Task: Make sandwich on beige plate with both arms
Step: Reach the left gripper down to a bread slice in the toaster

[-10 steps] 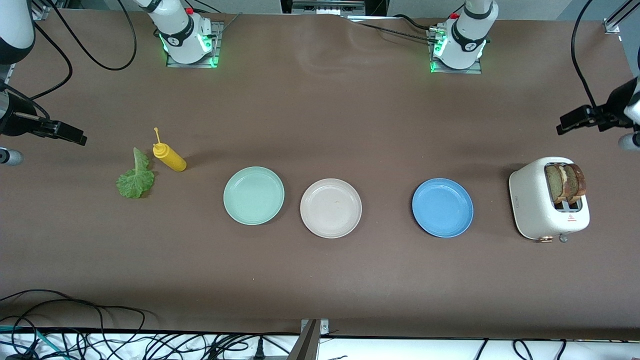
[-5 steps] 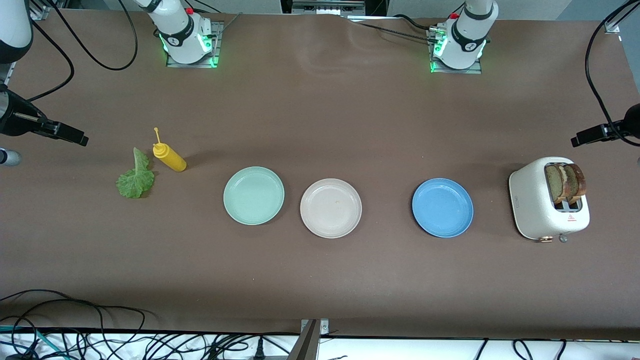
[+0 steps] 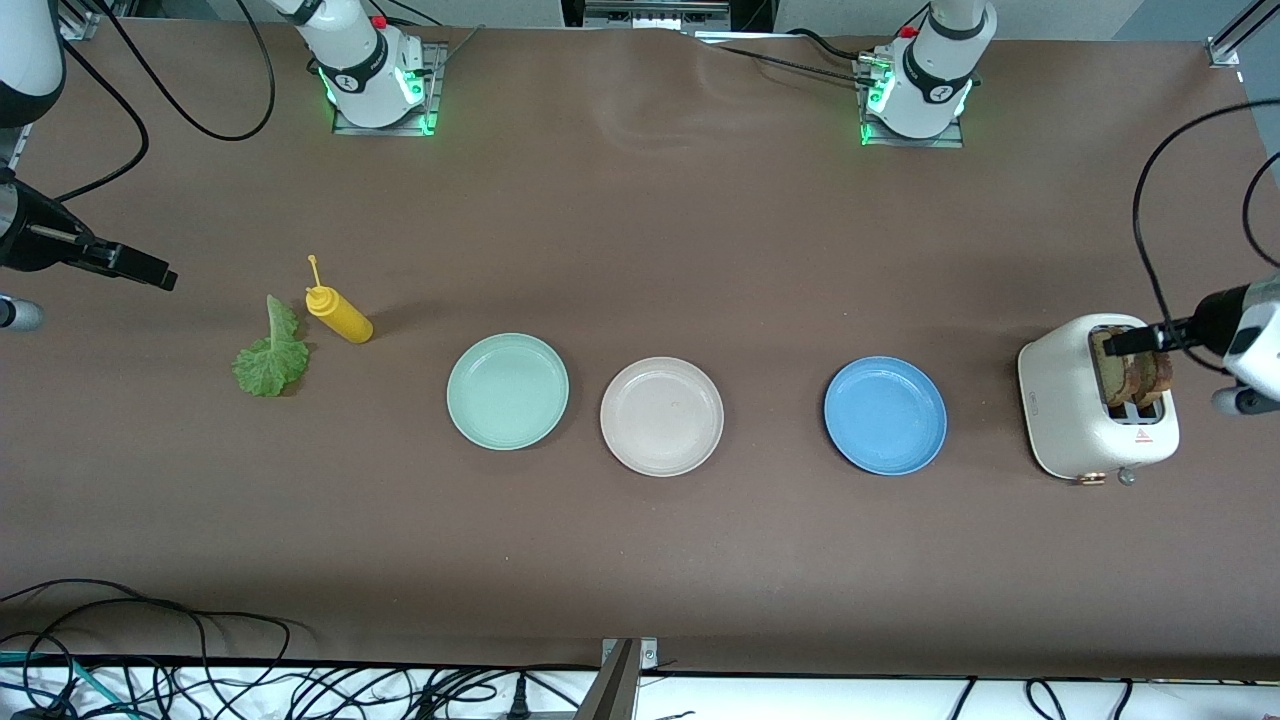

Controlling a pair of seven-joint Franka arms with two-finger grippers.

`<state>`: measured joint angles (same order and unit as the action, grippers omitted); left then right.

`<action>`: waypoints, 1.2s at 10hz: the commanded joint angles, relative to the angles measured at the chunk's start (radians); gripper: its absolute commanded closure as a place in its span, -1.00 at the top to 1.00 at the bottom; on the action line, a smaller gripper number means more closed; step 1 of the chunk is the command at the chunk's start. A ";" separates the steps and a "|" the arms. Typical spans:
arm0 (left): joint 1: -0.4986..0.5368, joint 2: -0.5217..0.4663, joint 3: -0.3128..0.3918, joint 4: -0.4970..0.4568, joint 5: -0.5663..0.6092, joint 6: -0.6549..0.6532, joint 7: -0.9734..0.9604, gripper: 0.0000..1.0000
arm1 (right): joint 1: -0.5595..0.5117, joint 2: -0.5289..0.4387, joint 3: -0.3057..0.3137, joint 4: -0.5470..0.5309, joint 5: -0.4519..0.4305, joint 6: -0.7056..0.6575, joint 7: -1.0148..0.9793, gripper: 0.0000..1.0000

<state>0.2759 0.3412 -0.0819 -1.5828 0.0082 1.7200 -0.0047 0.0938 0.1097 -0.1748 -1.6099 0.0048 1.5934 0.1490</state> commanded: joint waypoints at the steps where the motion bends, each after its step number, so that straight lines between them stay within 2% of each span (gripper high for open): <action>1: 0.000 0.057 -0.004 0.043 0.058 0.019 0.012 1.00 | -0.003 -0.011 0.003 -0.005 0.015 -0.010 0.009 1.00; 5: 0.020 0.104 -0.004 0.024 0.053 0.018 0.011 1.00 | -0.003 -0.011 0.003 -0.005 0.014 -0.010 0.009 1.00; 6: 0.020 0.113 -0.004 0.024 0.058 0.016 0.000 0.96 | -0.003 -0.011 0.003 -0.005 0.014 -0.010 0.009 1.00; 7: 0.022 0.117 -0.004 0.026 0.058 0.016 0.002 0.78 | -0.005 -0.013 0.003 -0.005 0.014 -0.010 0.009 1.00; 8: 0.020 0.117 -0.004 0.026 0.059 0.016 -0.001 0.45 | -0.005 -0.012 0.003 -0.004 0.014 -0.010 0.009 1.00; 10: 0.020 0.117 -0.004 0.026 0.059 0.009 0.000 -0.55 | -0.005 -0.012 0.003 -0.005 0.014 -0.010 0.009 1.00; 11: 0.022 0.116 -0.004 0.026 0.059 -0.005 0.000 -0.89 | -0.005 -0.013 0.003 -0.005 0.014 -0.010 0.007 1.00; 12: 0.023 0.113 -0.004 0.027 0.059 -0.017 0.002 -1.00 | -0.005 -0.012 0.003 -0.004 0.015 -0.010 0.007 1.00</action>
<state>0.2911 0.4506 -0.0769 -1.5739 0.0451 1.7353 -0.0055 0.0938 0.1096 -0.1747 -1.6099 0.0048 1.5917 0.1490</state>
